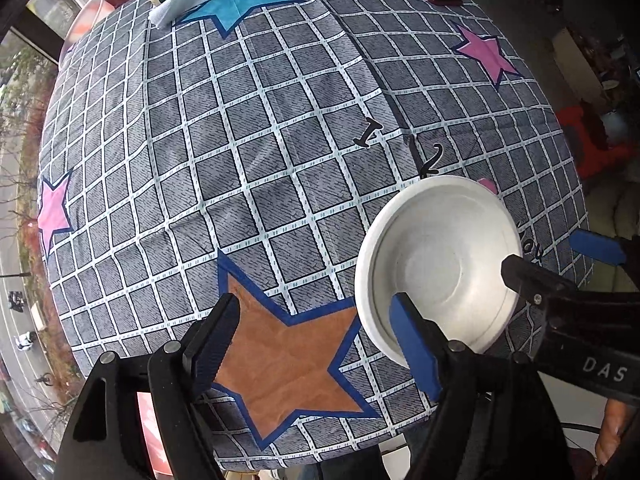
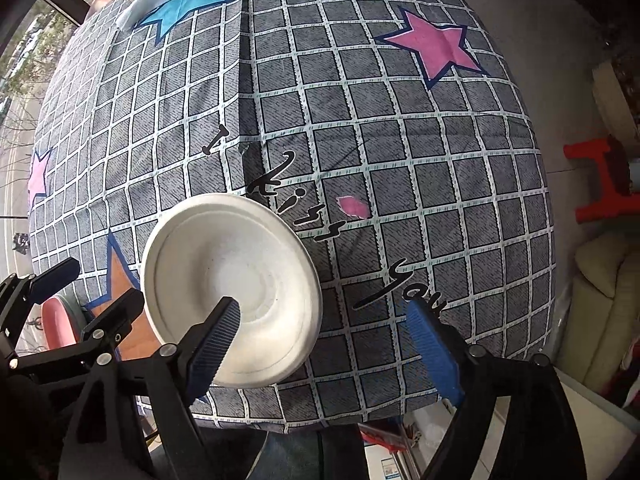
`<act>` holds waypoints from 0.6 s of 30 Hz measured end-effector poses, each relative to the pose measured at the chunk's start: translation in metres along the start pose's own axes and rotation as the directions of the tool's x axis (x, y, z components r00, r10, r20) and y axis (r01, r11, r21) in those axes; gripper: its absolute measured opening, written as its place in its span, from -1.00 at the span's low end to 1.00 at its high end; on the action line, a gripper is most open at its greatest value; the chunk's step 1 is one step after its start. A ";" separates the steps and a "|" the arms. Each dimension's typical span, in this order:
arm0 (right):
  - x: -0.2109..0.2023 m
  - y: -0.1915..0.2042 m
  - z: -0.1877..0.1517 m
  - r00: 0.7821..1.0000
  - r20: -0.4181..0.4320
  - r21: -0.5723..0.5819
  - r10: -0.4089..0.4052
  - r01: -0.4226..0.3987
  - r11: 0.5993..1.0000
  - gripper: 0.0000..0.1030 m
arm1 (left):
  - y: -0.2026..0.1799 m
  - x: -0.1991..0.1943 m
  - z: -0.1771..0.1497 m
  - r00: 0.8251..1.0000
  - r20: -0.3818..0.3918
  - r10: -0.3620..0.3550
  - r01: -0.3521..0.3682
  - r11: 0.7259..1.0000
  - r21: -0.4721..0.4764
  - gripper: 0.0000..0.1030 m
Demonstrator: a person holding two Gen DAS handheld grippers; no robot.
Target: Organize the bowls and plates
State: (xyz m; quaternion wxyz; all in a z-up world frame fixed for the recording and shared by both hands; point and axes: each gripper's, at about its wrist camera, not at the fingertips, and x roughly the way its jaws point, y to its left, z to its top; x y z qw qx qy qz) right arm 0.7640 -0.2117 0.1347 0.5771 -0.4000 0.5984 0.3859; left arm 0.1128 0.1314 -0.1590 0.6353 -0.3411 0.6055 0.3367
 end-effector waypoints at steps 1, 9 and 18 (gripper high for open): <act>-0.001 0.000 0.000 1.000 0.008 0.002 0.002 -0.002 1.000 0.86 | 0.000 0.000 -0.001 1.000 -0.001 0.001 0.000 1.000 0.003 0.65; -0.017 0.003 0.003 0.997 0.069 -0.042 -0.030 0.032 0.999 0.98 | -0.004 -0.004 -0.004 1.000 0.011 -0.021 0.020 0.999 0.039 1.00; -0.020 0.011 -0.003 0.996 0.074 -0.052 -0.059 0.063 0.997 0.98 | 0.001 -0.008 -0.009 1.000 0.023 -0.011 0.010 0.999 0.045 1.00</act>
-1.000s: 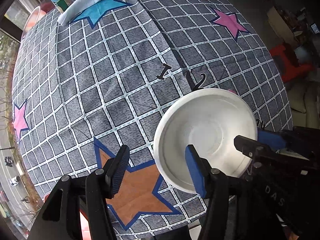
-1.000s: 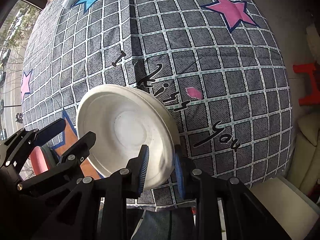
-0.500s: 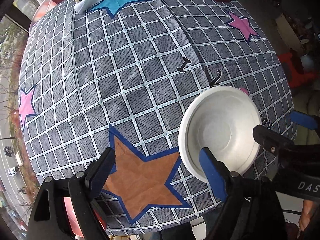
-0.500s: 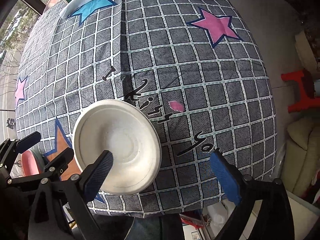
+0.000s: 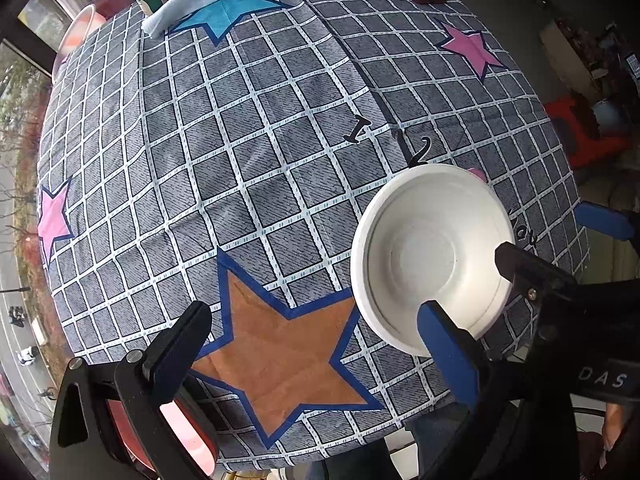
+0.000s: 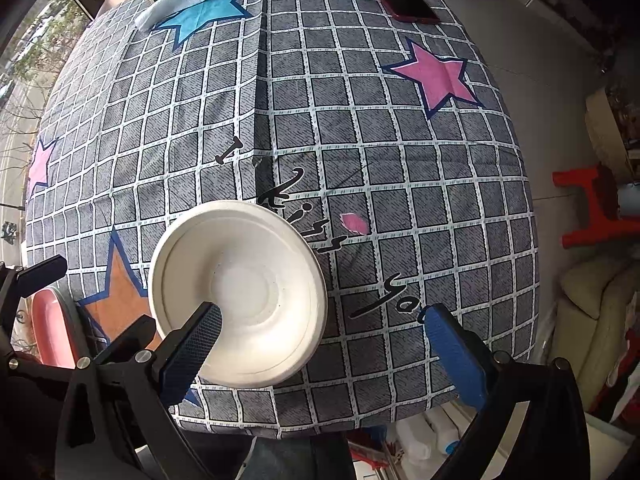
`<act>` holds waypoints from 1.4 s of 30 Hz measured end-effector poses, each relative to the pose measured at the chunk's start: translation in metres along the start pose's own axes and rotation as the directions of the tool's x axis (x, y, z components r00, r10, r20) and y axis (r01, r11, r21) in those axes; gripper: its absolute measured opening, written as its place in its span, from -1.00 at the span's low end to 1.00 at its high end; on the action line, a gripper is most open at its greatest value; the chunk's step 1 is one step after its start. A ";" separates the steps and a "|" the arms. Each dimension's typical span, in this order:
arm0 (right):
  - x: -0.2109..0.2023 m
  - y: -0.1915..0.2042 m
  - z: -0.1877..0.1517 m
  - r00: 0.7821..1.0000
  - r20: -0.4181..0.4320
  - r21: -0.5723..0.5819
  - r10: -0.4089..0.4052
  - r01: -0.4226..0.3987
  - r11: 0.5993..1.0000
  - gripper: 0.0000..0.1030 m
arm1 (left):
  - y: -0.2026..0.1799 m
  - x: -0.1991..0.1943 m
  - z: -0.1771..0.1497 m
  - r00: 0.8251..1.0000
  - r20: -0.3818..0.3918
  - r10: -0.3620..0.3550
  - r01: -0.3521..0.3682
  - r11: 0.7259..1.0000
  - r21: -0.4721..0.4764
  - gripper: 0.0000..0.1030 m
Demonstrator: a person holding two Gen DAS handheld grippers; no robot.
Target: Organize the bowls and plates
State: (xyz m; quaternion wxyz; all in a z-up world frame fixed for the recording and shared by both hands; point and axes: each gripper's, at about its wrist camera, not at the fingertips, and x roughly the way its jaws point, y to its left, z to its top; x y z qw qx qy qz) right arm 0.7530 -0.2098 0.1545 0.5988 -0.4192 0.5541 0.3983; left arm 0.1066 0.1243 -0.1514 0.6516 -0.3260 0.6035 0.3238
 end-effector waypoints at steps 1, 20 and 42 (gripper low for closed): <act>0.000 0.000 0.000 1.000 0.001 0.001 -0.001 0.001 1.000 0.98 | 0.000 0.000 -0.001 1.000 0.003 0.004 -0.004 1.000 0.000 1.00; -0.010 0.001 -0.001 1.000 0.023 -0.006 -0.016 0.016 1.000 0.98 | 0.004 -0.009 -0.006 0.998 0.051 0.039 -0.039 0.999 -0.006 1.00; -0.013 0.003 0.000 0.999 0.040 -0.018 -0.029 0.030 0.999 0.98 | 0.002 -0.019 -0.009 0.989 0.104 0.103 -0.105 0.994 0.011 1.00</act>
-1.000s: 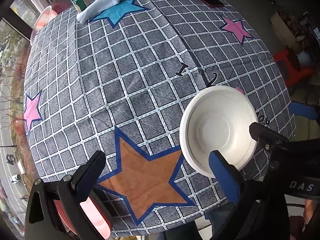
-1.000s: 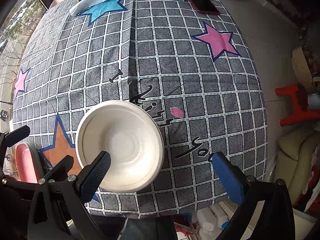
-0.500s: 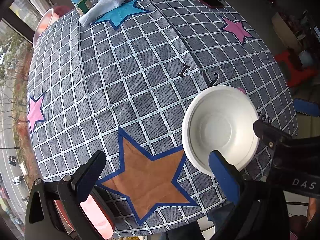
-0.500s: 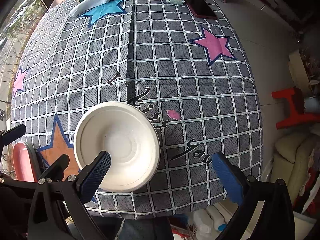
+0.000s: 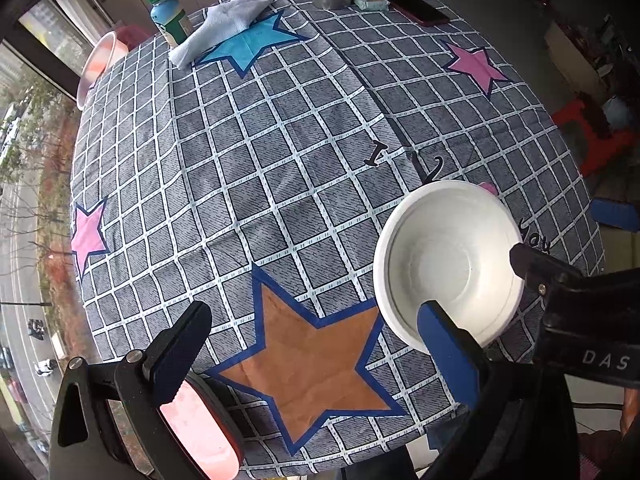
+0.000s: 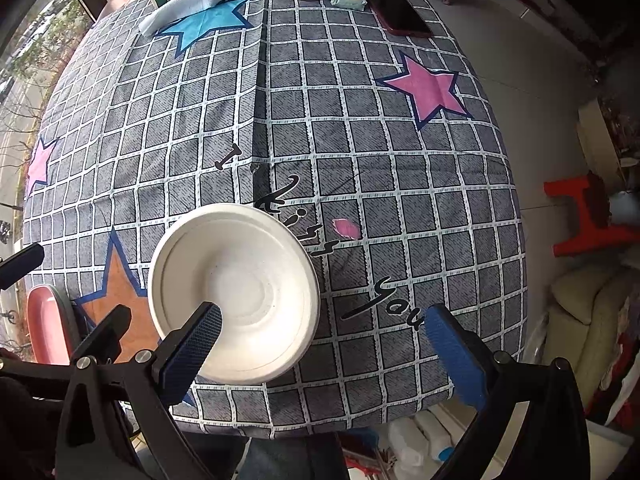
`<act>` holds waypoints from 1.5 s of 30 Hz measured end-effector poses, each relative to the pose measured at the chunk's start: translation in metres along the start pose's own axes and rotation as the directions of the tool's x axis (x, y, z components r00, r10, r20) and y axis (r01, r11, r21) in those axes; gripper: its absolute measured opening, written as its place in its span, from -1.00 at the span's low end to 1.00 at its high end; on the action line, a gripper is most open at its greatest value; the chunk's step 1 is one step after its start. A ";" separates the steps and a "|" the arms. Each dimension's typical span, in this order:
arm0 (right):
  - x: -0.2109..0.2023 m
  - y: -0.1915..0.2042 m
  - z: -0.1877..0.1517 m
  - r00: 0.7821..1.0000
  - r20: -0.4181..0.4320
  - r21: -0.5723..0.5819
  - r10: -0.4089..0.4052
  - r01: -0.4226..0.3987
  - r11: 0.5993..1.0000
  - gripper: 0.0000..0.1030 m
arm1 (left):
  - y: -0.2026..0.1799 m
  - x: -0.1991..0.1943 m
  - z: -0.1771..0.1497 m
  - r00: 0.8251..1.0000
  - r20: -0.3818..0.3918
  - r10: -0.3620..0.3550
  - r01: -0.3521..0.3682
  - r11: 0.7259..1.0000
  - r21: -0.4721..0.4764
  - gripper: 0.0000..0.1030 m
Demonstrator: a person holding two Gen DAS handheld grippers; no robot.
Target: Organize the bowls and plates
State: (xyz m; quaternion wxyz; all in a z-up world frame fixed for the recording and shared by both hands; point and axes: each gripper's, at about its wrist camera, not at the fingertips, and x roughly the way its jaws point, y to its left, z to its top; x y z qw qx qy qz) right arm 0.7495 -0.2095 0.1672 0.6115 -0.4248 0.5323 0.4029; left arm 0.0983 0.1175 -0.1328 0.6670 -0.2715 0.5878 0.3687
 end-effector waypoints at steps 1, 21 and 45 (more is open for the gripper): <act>0.000 0.000 -0.001 1.000 0.001 0.002 0.000 0.000 1.000 0.98 | 0.001 -0.001 0.000 1.000 0.005 0.007 -0.007 1.000 0.000 1.00; 0.000 -0.002 -0.005 1.000 -0.003 0.036 0.014 -0.013 0.999 0.98 | 0.009 -0.004 -0.003 0.999 0.017 0.050 -0.050 0.999 -0.015 1.00; -0.001 0.000 -0.003 1.000 0.000 0.024 0.012 -0.012 1.000 0.98 | 0.012 -0.005 -0.004 0.999 0.018 0.049 -0.048 0.999 -0.020 1.00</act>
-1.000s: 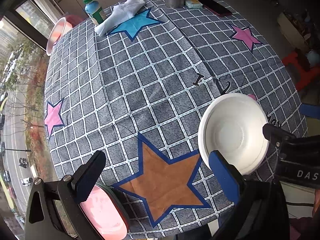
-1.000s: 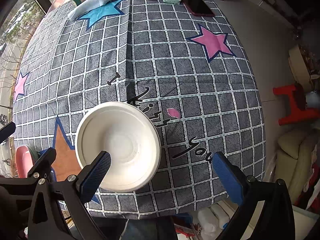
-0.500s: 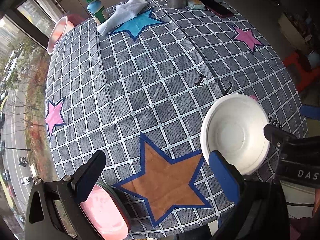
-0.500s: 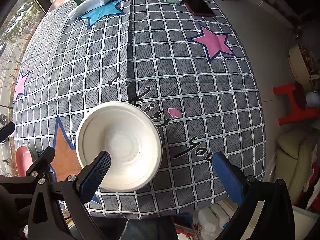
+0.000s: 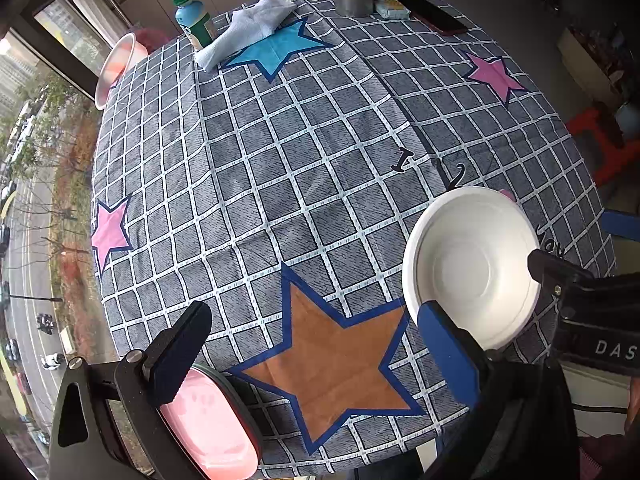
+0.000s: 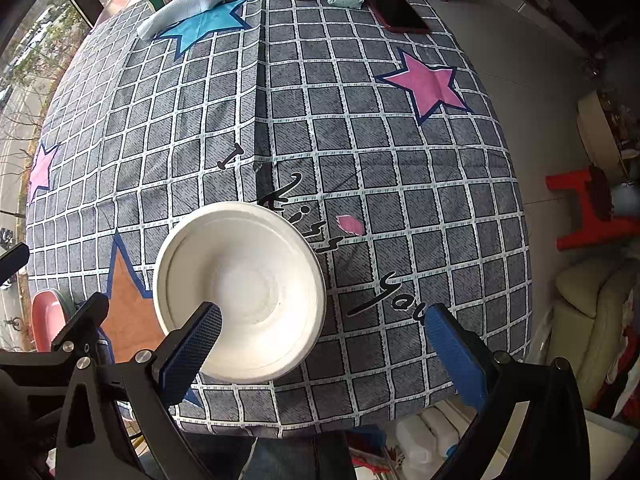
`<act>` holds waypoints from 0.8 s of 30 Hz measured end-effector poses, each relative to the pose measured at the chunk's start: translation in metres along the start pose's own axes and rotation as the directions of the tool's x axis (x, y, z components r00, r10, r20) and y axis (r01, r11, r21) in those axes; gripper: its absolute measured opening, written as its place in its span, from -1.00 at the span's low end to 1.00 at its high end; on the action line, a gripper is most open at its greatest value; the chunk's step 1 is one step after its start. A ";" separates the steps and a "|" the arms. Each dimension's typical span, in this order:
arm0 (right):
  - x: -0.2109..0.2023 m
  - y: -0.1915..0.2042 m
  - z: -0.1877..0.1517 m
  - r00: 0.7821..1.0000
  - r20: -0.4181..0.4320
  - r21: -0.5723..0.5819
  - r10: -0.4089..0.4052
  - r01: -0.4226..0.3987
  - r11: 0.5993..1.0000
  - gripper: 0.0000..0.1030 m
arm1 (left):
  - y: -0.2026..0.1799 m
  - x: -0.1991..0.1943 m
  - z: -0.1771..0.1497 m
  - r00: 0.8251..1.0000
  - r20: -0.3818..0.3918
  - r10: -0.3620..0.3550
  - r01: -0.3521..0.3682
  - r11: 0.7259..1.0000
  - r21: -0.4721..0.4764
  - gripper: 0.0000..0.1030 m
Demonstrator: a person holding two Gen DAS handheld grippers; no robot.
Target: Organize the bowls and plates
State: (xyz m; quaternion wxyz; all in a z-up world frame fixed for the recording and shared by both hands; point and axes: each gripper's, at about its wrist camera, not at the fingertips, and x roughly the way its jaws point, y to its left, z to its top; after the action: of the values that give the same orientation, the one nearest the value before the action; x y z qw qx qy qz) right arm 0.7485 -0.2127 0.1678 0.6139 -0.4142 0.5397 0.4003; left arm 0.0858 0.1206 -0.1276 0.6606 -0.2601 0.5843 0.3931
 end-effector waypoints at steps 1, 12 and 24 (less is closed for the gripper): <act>0.000 0.000 0.000 1.000 0.000 0.000 0.000 0.000 1.000 0.98 | 0.000 0.000 0.000 1.000 0.000 0.000 0.000 1.000 0.000 1.00; 0.000 0.000 0.000 1.000 0.001 -0.001 0.001 -0.001 1.000 0.98 | 0.002 -0.001 0.000 1.000 0.001 -0.014 0.014 1.000 -0.012 1.00; -0.007 0.005 0.001 0.999 0.030 -0.017 -0.028 0.028 0.999 0.98 | 0.003 -0.001 0.000 1.000 0.000 -0.014 0.014 1.000 -0.011 1.00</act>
State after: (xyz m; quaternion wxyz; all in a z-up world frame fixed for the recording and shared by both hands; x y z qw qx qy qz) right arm 0.7438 -0.2103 0.1741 0.6237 -0.4211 0.5213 0.4024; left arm 0.0838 0.1220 -0.1265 0.6620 -0.2677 0.5802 0.3917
